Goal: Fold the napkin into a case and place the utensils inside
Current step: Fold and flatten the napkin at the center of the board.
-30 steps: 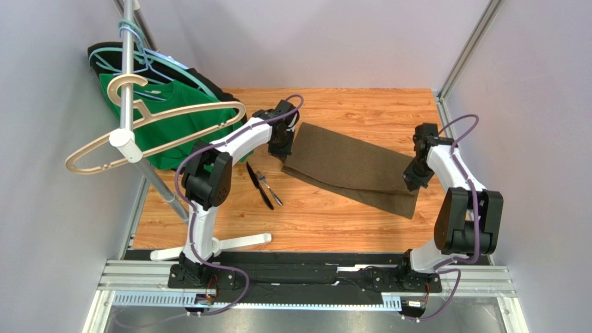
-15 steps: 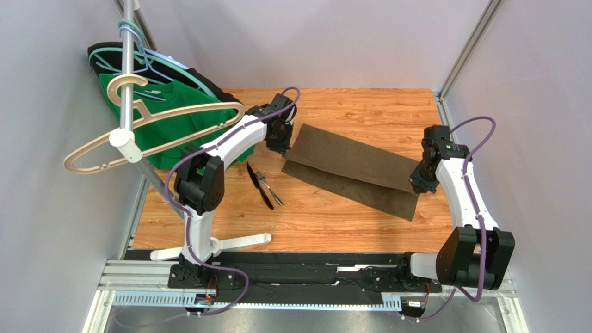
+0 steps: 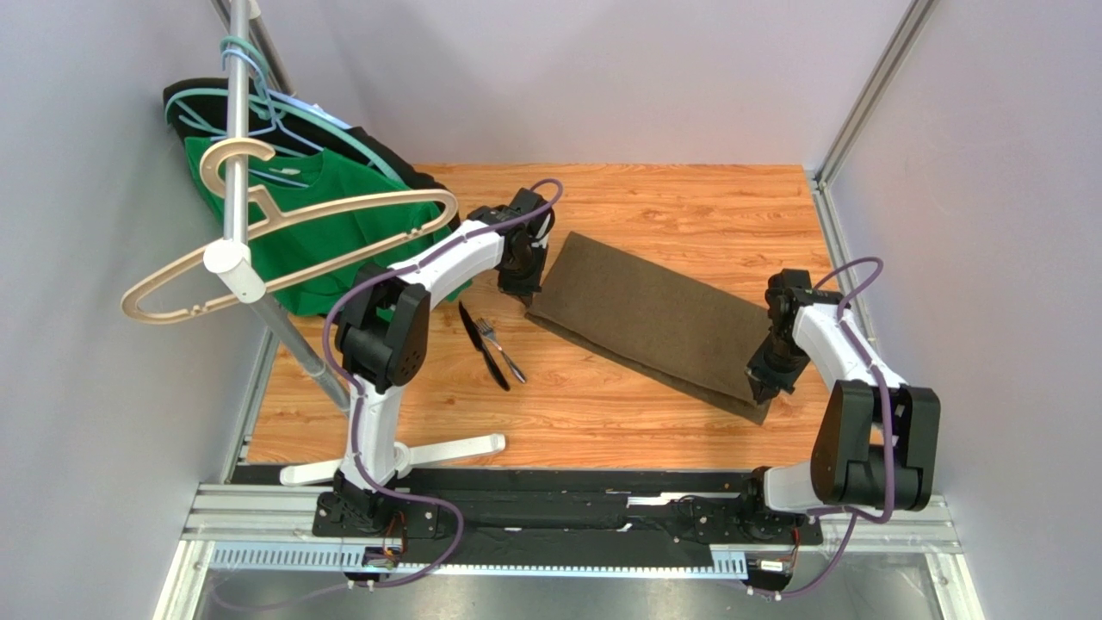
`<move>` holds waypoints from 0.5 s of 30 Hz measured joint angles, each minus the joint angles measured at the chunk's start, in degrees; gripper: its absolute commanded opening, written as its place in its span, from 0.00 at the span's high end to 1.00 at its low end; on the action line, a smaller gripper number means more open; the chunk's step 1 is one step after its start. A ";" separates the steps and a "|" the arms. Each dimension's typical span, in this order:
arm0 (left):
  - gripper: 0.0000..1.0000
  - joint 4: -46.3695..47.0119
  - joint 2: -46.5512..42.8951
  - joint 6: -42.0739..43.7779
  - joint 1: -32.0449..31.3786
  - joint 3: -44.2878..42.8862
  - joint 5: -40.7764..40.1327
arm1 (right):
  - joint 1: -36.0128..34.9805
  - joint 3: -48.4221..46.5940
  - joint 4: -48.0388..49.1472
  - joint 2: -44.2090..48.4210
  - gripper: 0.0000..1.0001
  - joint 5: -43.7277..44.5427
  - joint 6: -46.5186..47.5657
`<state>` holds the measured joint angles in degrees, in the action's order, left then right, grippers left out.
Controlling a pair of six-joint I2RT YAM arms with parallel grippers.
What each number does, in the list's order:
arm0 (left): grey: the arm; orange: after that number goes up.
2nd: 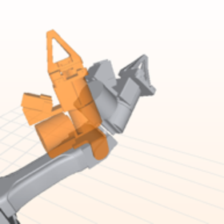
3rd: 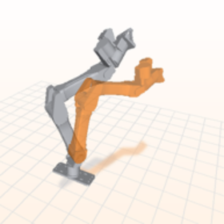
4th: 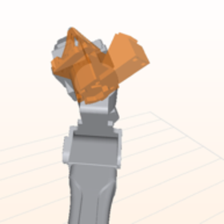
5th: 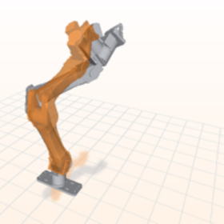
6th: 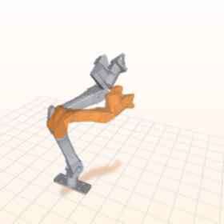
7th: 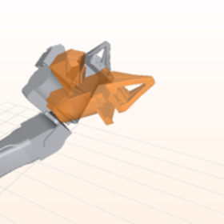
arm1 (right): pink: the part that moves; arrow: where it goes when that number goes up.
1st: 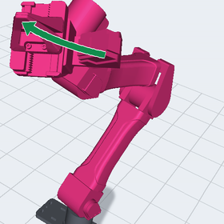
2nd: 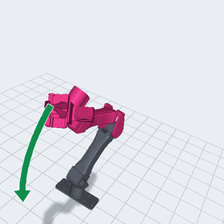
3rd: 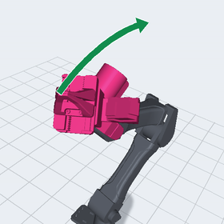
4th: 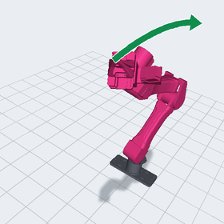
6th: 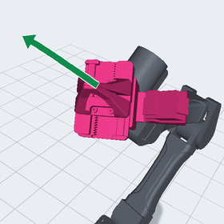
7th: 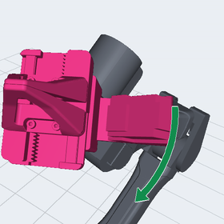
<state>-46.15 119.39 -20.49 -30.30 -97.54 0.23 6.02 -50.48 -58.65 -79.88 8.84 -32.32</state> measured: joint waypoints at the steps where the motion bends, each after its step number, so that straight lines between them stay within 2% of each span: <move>1: 1.00 -0.07 0.57 0.00 0.02 0.00 -0.02 | 0.00 0.44 0.35 -0.70 1.00 -0.17 -0.15; 11: 1.00 -0.37 2.62 0.02 0.00 0.00 0.00 | 0.00 2.64 2.91 -4.48 1.00 -0.42 -0.90; 15: 1.00 -0.39 2.78 0.02 0.00 0.00 -0.04 | 0.00 2.80 3.28 -5.14 0.96 -0.37 -0.96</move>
<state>-46.54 122.17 -20.47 -30.30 -97.54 0.19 6.02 -47.68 -55.37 -85.01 8.47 -33.28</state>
